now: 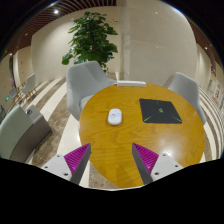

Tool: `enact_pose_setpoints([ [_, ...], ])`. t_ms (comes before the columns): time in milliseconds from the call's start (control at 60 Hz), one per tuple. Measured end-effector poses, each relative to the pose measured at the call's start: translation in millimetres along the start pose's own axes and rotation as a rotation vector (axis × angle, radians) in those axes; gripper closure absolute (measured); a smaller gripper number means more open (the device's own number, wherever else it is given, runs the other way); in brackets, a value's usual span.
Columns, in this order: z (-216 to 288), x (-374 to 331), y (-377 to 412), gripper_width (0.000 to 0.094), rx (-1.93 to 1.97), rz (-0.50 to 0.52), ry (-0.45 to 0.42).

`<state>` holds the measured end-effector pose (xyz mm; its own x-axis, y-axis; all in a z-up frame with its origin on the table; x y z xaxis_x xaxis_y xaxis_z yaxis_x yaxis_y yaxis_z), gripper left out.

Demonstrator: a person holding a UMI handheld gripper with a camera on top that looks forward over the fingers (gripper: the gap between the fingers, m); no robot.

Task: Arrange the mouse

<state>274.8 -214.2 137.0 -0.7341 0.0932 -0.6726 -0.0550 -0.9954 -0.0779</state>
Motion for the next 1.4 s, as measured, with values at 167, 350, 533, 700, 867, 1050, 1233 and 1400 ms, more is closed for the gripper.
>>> enact_pose_setpoints([
  [167, 18.5, 57.2, 10.2, 0.0069, 0.0, -0.034, -0.041],
  [350, 37.1, 116.2, 20.2, 0.0067, -0.005, -0.053, -0.048],
  [533, 48.2, 165.0, 23.6, 0.0067, 0.007, -0.068, -0.034],
  [700, 53.1, 198.6, 26.8, 0.0067, 0.004, -0.073, -0.019],
  [867, 62.1, 218.7, 31.1, 0.0068, 0.009, -0.074, -0.018],
  [1050, 73.4, 231.9, 33.3, 0.0193, 0.025, -0.069, -0.018],
  [1233, 74.5, 236.1, 28.6, 0.0484, 0.04, -0.096, -0.007],
  [1400, 76.8, 229.7, 28.7, 0.0568, 0.073, -0.094, 0.019],
])
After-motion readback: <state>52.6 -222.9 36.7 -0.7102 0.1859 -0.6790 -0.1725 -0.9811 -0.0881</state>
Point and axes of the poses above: the point between the fingertips, and its own axes, seen from behind it with the camera up: y to the left, z up, x forward, the way the camera looks, the point moved 7 cm from there along -x, backward, against the way the camera looks, and after that the axes turned 10 degrees about -z, right-handed, at the moved point
